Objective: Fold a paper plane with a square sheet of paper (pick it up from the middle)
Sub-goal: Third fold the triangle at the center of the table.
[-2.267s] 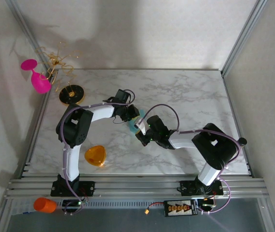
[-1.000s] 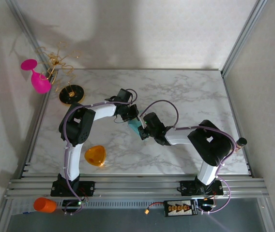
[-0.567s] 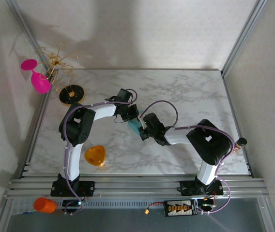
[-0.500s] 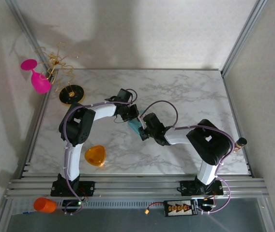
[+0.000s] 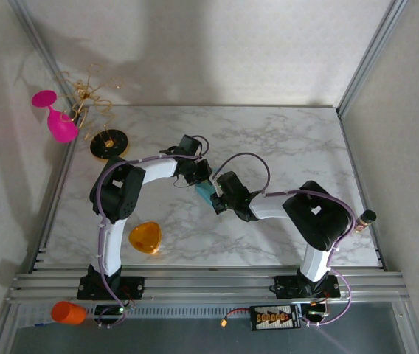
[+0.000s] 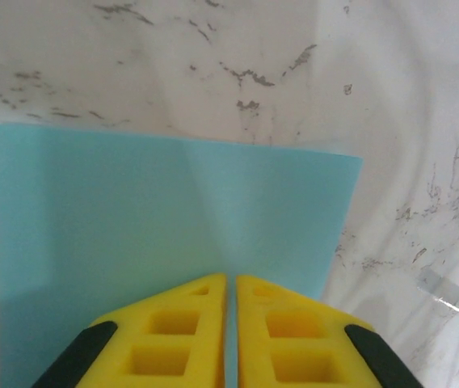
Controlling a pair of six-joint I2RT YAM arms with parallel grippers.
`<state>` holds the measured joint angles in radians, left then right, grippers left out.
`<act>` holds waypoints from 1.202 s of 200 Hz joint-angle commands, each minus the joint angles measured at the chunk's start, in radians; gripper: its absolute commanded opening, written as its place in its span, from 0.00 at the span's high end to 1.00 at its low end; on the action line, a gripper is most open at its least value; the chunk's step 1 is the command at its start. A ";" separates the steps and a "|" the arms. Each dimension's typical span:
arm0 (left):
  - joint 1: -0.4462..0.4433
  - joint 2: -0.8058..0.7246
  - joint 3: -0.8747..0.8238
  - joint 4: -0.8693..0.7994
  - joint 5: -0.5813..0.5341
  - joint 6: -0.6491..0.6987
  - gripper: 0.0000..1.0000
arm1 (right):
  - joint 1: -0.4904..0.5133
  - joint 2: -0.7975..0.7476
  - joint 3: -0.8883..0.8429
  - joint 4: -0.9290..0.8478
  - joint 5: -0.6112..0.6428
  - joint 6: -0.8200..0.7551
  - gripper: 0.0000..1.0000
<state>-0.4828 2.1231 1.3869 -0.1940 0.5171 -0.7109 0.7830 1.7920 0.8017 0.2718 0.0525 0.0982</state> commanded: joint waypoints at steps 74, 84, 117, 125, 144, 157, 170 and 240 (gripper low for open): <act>0.076 -0.065 -0.057 -0.026 -0.013 0.005 0.88 | -0.009 0.014 0.013 -0.017 -0.021 0.003 0.99; 0.076 -0.055 -0.053 -0.030 -0.015 0.010 0.89 | -0.010 0.012 0.014 -0.017 -0.021 0.001 0.99; 0.076 -0.033 -0.045 -0.047 -0.024 0.024 0.92 | -0.012 0.002 0.025 -0.025 -0.027 -0.002 0.99; 0.076 -0.030 -0.043 -0.054 -0.030 0.030 0.92 | -0.013 -0.002 0.028 -0.025 -0.030 -0.002 0.99; 0.076 -0.026 -0.040 -0.068 -0.039 0.042 0.93 | -0.017 -0.005 0.037 -0.032 -0.044 -0.005 0.99; 0.076 -0.025 -0.038 -0.073 -0.043 0.047 0.93 | -0.019 -0.002 0.045 -0.040 -0.050 -0.009 0.99; 0.076 -0.022 -0.038 -0.078 -0.046 0.051 0.94 | -0.019 0.001 0.051 -0.050 -0.048 -0.009 0.98; 0.076 -0.017 -0.032 -0.088 -0.051 0.060 0.95 | -0.021 0.015 0.060 -0.067 -0.030 -0.015 0.99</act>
<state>-0.4046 2.0823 1.3388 -0.2264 0.4999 -0.6758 0.7700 1.7954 0.8387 0.2230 0.0231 0.0937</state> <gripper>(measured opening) 0.052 0.059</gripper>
